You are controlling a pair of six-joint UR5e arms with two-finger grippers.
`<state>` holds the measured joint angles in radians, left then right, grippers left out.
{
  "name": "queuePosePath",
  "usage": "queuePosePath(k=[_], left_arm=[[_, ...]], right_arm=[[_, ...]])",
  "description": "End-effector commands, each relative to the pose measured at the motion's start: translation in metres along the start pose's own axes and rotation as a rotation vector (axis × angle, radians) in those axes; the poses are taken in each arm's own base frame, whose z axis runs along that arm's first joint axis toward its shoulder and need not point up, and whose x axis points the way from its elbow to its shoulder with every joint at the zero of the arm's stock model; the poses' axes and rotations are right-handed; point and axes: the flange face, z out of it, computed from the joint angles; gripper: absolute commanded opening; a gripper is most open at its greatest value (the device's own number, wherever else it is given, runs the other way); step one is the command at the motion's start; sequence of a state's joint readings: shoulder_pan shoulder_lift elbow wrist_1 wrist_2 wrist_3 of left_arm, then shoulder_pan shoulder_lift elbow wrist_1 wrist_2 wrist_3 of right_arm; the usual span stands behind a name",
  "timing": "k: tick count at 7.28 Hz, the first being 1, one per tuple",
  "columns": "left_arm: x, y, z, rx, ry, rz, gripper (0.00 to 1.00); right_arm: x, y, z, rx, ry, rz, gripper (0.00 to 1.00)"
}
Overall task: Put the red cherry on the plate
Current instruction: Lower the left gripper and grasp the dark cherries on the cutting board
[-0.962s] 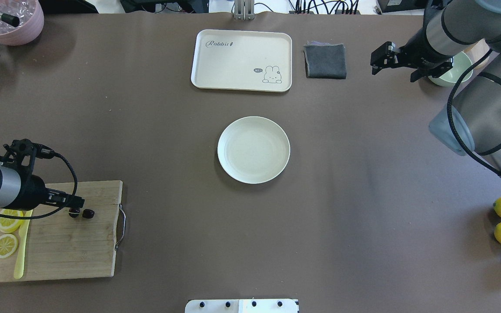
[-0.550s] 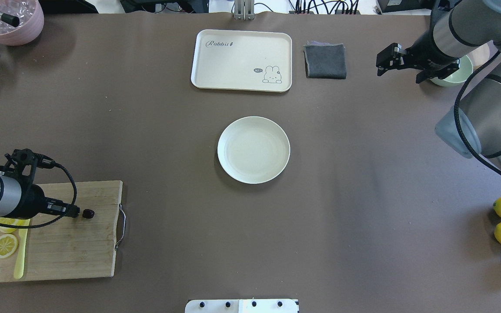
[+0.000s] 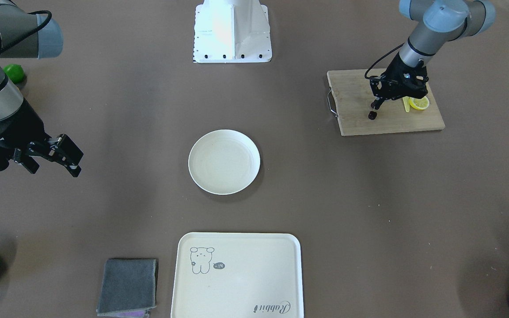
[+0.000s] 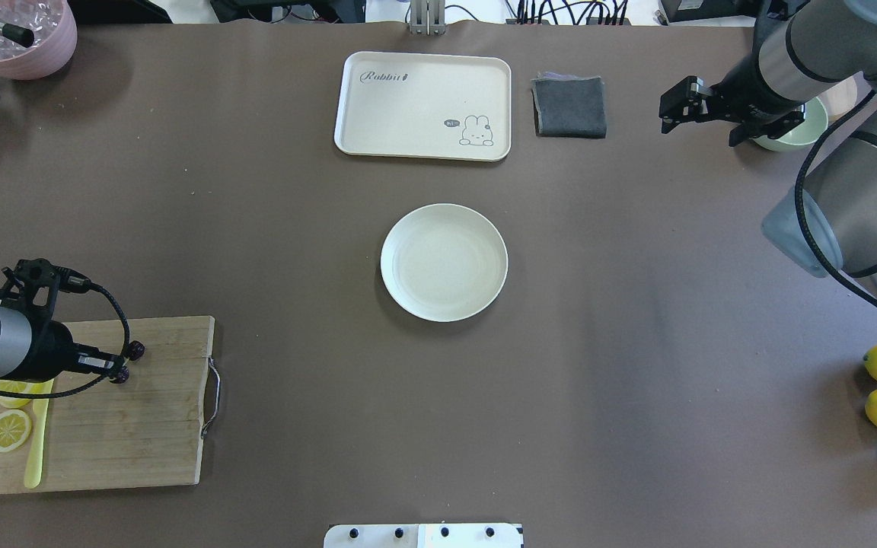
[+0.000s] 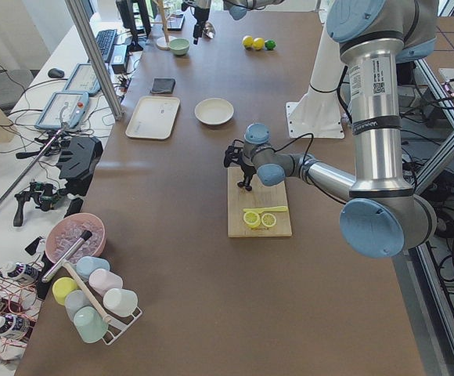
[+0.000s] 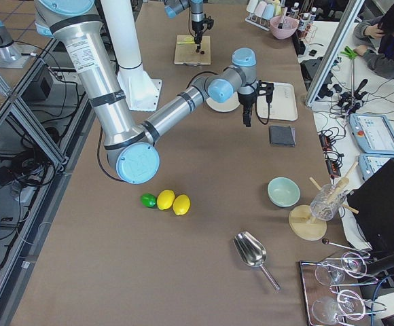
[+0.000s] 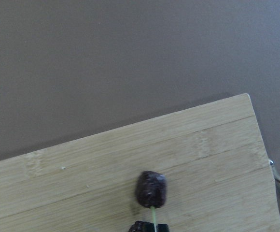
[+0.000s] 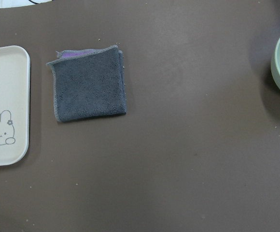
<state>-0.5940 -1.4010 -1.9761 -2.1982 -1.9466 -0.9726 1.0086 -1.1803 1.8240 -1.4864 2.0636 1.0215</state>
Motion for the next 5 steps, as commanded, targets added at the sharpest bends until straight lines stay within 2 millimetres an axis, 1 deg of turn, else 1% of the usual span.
queuePosePath(k=[1,2,3,4,5], left_arm=[[0.009,-0.009,-0.020,0.036,0.027,-0.001,0.00],[0.023,-0.020,-0.022,0.053,0.055,-0.003,0.00],[0.058,-0.043,-0.023,0.080,0.097,0.009,0.00],[0.106,-0.078,-0.019,0.090,0.130,-0.065,0.00],[0.168,-0.121,-0.018,0.094,0.141,-0.114,0.00]], right_arm=[[0.000,0.000,0.000,-0.003,-0.003,-0.001,1.00],[0.001,0.000,-0.001,-0.002,-0.003,0.000,1.00],[0.004,0.000,0.000,-0.002,-0.002,0.002,1.00],[0.022,-0.003,0.001,-0.002,0.011,-0.022,1.00],[0.053,-0.012,-0.002,0.003,0.035,-0.073,1.00]])
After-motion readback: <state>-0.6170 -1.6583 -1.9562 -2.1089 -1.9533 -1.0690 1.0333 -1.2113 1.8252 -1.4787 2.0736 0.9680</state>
